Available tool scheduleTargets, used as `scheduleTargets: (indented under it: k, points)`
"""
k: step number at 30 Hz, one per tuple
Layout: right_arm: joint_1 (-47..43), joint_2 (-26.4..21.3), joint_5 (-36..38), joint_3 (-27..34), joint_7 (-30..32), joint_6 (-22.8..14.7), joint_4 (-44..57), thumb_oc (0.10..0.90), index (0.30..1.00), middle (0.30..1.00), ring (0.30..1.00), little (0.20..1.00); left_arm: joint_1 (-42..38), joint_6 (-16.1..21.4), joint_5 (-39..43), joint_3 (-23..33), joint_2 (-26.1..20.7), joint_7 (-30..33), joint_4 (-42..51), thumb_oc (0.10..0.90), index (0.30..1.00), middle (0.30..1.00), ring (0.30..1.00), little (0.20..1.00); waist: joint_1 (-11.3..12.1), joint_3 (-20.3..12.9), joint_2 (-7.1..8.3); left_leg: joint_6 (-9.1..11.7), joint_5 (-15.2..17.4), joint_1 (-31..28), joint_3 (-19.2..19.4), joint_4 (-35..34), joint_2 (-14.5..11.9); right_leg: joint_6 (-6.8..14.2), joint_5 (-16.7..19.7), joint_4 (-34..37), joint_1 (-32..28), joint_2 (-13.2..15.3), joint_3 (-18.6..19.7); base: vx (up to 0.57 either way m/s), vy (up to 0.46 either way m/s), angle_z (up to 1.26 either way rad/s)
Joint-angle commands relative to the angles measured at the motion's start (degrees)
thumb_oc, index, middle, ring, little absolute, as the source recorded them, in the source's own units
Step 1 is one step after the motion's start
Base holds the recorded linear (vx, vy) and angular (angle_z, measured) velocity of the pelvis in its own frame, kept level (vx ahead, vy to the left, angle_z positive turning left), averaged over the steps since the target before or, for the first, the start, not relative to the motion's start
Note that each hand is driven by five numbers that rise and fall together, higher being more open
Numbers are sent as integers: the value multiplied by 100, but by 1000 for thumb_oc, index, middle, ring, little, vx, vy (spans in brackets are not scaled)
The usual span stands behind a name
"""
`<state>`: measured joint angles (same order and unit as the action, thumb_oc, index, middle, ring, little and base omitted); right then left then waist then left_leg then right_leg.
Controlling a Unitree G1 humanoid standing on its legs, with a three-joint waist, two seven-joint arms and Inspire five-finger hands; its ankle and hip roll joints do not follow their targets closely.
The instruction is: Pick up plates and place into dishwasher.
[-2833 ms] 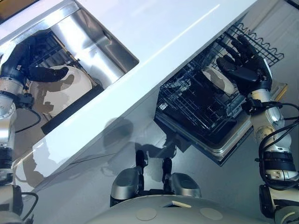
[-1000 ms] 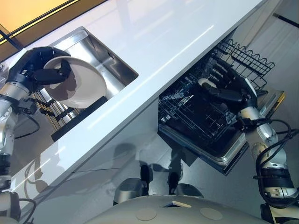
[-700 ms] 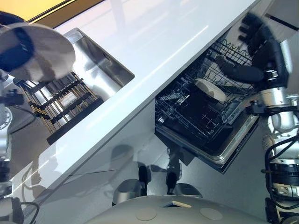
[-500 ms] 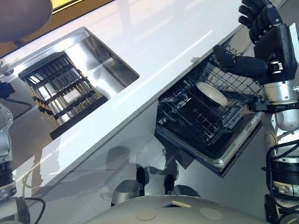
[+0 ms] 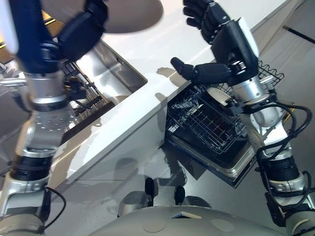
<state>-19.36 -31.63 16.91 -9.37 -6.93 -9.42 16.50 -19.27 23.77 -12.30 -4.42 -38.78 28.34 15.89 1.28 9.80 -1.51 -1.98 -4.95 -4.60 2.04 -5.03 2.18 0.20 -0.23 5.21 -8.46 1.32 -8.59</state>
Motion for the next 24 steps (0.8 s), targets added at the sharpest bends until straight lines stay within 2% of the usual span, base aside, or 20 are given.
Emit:
scheduleTargets:
  k: [1,5,8,13,20,24]
  points:
    - [-720,284,370,70,92,-448,168,800,900,900,900,900,-600,85,523,-115,290,27,-468,100,300,300,300,200,-66,-731,-84,179,777,-280,-150,110,14,117,-924,-1014,239,-257,-190,12,-18,-5]
    - [-652,442,290,-37,159,-549,52,800,900,900,900,900,-522,100,572,-383,562,-146,-577,100,300,300,300,200,-88,-709,-65,162,796,-296,-111,140,10,128,-917,-1017,225,-268,-166,15,-15,-4]
    - [-633,483,-59,-48,333,-715,-37,800,900,900,900,900,-493,74,550,-543,682,-287,-644,100,300,300,300,200,-104,-695,-56,147,845,-355,-100,122,17,136,-963,-1008,180,-280,-140,20,-9,-3]
    - [-547,445,-80,-40,281,-723,-64,800,900,900,900,900,-447,83,504,-717,742,-436,-691,100,300,300,300,200,-118,-669,-44,130,846,-357,-98,121,21,147,-952,-1012,187,-287,-130,0,-1,-1]
    - [-440,483,363,-235,-102,-106,-312,800,900,900,900,900,-457,224,564,-866,827,-516,-721,100,300,300,300,200,-112,-649,-21,140,821,-348,-114,92,23,155,-935,-987,182,-282,-160,0,0,0]
    - [-410,529,540,-313,-104,7,-397,800,900,900,900,900,-473,230,689,-942,850,-597,-717,100,300,300,300,200,-100,-646,-12,149,811,-336,-113,88,19,160,-920,-963,175,-275,-187,0,0,0]
